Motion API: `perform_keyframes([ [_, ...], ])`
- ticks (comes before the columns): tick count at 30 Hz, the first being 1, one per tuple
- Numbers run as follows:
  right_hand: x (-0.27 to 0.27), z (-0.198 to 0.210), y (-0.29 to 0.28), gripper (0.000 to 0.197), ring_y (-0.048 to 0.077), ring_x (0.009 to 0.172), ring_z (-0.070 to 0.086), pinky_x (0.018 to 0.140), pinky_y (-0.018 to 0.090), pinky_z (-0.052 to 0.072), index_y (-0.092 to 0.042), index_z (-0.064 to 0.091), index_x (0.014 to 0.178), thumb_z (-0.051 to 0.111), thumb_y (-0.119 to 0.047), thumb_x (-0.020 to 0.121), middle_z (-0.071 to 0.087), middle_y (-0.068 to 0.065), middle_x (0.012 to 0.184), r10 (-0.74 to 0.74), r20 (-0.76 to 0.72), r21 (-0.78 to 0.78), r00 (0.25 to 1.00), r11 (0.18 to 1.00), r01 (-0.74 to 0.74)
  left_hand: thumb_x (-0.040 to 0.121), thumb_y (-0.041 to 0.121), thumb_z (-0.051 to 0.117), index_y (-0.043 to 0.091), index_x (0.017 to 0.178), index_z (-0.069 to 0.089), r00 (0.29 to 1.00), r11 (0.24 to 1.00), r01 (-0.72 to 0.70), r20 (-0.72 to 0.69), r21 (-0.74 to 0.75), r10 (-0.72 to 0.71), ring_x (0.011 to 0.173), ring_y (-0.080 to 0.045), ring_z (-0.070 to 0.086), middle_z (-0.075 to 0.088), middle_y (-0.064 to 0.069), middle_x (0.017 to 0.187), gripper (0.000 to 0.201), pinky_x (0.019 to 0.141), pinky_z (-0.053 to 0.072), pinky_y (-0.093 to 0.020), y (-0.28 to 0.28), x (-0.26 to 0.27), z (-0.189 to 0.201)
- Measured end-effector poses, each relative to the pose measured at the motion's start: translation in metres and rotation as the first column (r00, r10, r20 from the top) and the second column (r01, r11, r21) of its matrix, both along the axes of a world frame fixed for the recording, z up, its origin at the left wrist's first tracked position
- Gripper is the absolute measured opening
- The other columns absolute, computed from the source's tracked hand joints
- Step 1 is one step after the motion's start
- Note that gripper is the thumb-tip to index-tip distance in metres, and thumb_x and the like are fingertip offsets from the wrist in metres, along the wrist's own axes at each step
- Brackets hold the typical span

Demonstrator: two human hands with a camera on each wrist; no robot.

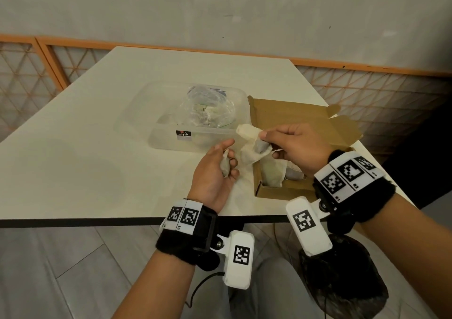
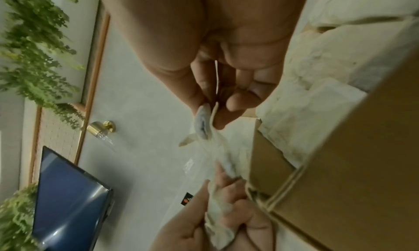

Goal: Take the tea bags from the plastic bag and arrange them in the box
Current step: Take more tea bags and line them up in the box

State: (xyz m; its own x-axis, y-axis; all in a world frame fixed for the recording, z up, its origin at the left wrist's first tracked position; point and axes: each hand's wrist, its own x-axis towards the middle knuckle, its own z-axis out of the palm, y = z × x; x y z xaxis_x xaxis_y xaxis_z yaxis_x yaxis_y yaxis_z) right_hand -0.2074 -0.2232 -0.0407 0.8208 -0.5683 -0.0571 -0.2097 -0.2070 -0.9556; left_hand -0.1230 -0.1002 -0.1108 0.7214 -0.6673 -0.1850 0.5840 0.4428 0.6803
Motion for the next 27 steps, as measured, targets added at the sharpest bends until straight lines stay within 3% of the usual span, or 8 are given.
perform_keyframes([
  [3, 0.002, -0.001, 0.004, 0.012, 0.011, 0.073, 0.057, 0.057, 0.016, 0.047, -0.010, 0.071, 0.087, 0.060, -0.015, 0.088, 0.068, 0.005, 0.084, -0.031, 0.035, -0.070, 0.999, 0.997, 0.034, 0.093, 0.032, 0.051, 0.015, 0.101, 0.061, 0.992, 1.000, -0.011, 0.127, 0.029, 0.007, 0.058, -0.005, 0.039, 0.045, 0.007, 0.068, 0.021, 0.049, 0.031, -0.016, 0.002, -0.003, 0.004],
  [5, 0.002, -0.002, 0.009, 0.015, 0.013, 0.075, 0.059, 0.063, 0.022, 0.051, -0.020, 0.071, 0.080, 0.059, -0.018, 0.089, 0.068, -0.002, 0.077, 0.005, 0.016, -0.138, 1.000, 0.990, -0.003, 0.080, 0.035, 0.062, 0.019, 0.093, 0.060, 0.974, 0.999, 0.018, 0.225, 0.042, -0.028, 0.057, -0.003, 0.039, 0.048, 0.011, 0.065, 0.021, 0.050, 0.029, -0.015, 0.004, -0.008, 0.006],
  [9, 0.000, -0.005, 0.019, 0.014, 0.015, 0.067, 0.056, 0.076, 0.040, 0.052, -0.021, 0.071, 0.080, 0.060, -0.023, 0.089, 0.071, 0.004, 0.080, 0.095, -0.053, -0.280, 0.994, 0.954, -0.106, 0.088, 0.016, 0.060, 0.019, 0.087, 0.061, 0.949, 0.998, -0.025, 0.316, 0.052, 0.007, 0.054, 0.000, 0.043, 0.055, 0.014, 0.058, 0.003, 0.049, 0.030, -0.013, 0.005, -0.010, 0.005],
  [12, -0.002, -0.003, 0.017, 0.014, 0.013, 0.065, 0.055, 0.076, 0.039, 0.052, -0.023, 0.070, 0.080, 0.060, -0.025, 0.089, 0.070, 0.008, 0.084, 0.101, -0.069, -0.319, 0.992, 0.940, -0.118, 0.092, 0.014, 0.056, 0.019, 0.084, 0.063, 0.958, 0.996, -0.076, 0.282, 0.046, 0.060, 0.056, -0.001, 0.041, 0.052, 0.009, 0.063, 0.012, 0.047, 0.032, -0.013, 0.005, -0.007, 0.003],
  [15, -0.008, 0.003, 0.005, 0.012, 0.016, 0.072, 0.058, 0.075, 0.031, 0.051, -0.025, 0.070, 0.083, 0.060, -0.026, 0.088, 0.069, -0.005, 0.084, 0.085, -0.137, -0.359, 0.987, 0.924, -0.129, 0.094, 0.016, 0.055, 0.019, 0.084, 0.066, 0.942, 0.991, -0.105, 0.327, 0.088, 0.071, 0.056, -0.004, 0.039, 0.047, 0.003, 0.067, 0.015, 0.048, 0.033, -0.014, 0.006, -0.005, 0.001],
  [20, -0.022, 0.022, -0.021, 0.027, 0.018, 0.072, 0.052, 0.077, 0.034, 0.046, -0.025, 0.067, 0.081, 0.059, 0.000, 0.085, 0.061, -0.002, 0.077, 0.137, -0.246, -0.388, 0.959, 0.893, -0.227, 0.090, 0.006, 0.059, 0.017, 0.093, 0.065, 0.747, 0.955, -0.159, 0.663, 0.250, -0.049, 0.056, 0.005, 0.051, 0.060, 0.016, 0.066, 0.013, 0.053, 0.037, -0.008, 0.009, -0.008, 0.015],
  [22, -0.025, 0.030, -0.027, 0.029, 0.014, 0.076, 0.055, 0.079, 0.030, 0.047, -0.026, 0.065, 0.084, 0.061, 0.003, 0.082, 0.060, -0.003, 0.077, 0.176, -0.233, -0.386, 0.956, 0.886, -0.257, 0.086, 0.003, 0.064, 0.013, 0.092, 0.065, 0.693, 0.961, -0.142, 0.717, 0.238, -0.075, 0.063, 0.007, 0.056, 0.064, 0.008, 0.079, 0.012, 0.057, 0.041, -0.007, 0.006, -0.011, 0.026],
  [27, -0.032, 0.043, -0.034, 0.030, 0.012, 0.082, 0.063, 0.088, 0.026, 0.049, -0.022, 0.061, 0.098, 0.065, 0.002, 0.081, 0.069, 0.009, 0.086, 0.252, -0.165, -0.321, 0.953, 0.900, -0.294, 0.081, 0.008, 0.072, 0.011, 0.080, 0.068, 0.616, 0.963, -0.086, 0.774, 0.254, -0.149, 0.070, 0.000, 0.056, 0.065, -0.002, 0.082, 0.005, 0.067, 0.046, -0.012, -0.007, -0.020, 0.044],
])
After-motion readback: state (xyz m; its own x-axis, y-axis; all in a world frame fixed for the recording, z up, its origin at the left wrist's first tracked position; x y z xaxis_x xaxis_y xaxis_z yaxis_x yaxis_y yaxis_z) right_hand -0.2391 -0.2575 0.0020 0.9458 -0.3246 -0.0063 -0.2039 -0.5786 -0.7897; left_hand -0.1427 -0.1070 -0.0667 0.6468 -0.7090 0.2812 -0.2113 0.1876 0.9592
